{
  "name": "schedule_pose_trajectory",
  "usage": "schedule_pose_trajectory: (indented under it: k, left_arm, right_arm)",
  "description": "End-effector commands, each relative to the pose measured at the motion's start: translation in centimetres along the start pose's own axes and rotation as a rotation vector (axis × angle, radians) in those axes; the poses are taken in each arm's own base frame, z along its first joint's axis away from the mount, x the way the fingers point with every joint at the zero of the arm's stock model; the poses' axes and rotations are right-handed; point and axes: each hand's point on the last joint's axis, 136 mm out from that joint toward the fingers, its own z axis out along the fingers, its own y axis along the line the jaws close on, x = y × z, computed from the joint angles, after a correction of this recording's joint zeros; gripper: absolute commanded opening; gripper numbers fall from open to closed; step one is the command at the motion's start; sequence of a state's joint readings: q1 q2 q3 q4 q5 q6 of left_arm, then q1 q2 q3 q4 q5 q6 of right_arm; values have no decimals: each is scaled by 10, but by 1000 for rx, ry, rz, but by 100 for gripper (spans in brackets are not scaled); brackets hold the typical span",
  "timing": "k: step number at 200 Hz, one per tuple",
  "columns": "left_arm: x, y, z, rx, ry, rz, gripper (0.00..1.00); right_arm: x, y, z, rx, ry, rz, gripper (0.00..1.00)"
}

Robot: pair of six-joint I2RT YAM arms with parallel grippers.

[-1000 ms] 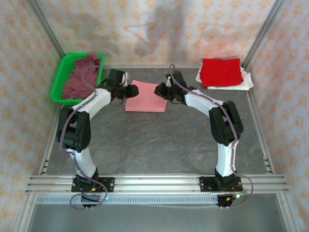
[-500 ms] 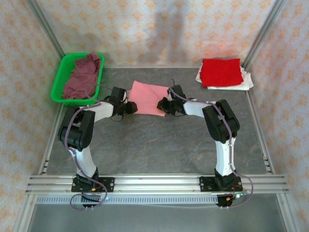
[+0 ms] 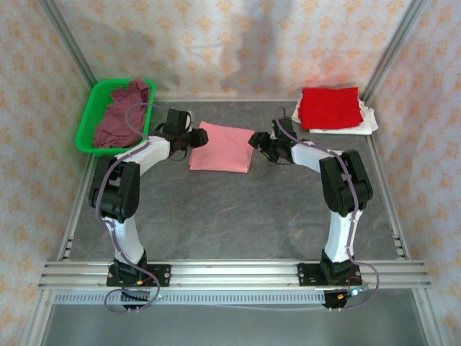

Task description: Fold and stack the t-shirts

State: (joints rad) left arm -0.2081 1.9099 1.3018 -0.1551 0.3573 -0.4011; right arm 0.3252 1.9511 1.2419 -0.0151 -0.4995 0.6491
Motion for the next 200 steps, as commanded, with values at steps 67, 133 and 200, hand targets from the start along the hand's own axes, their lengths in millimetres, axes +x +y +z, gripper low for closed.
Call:
schedule_pose_trajectory:
  k: [67, 133, 200]
  left_arm:
    - [55, 34, 31, -82, 141, -16, 44]
    - [63, 38, 33, -78, 145, -27, 43]
    - [65, 36, 35, -55, 142, -46, 43]
  right_arm:
    - [12, -2, 10, -20, 73, -9, 68]
    - [35, 19, 39, -93, 133, -28, 67]
    - [44, 40, 71, -151, 156, -50, 63]
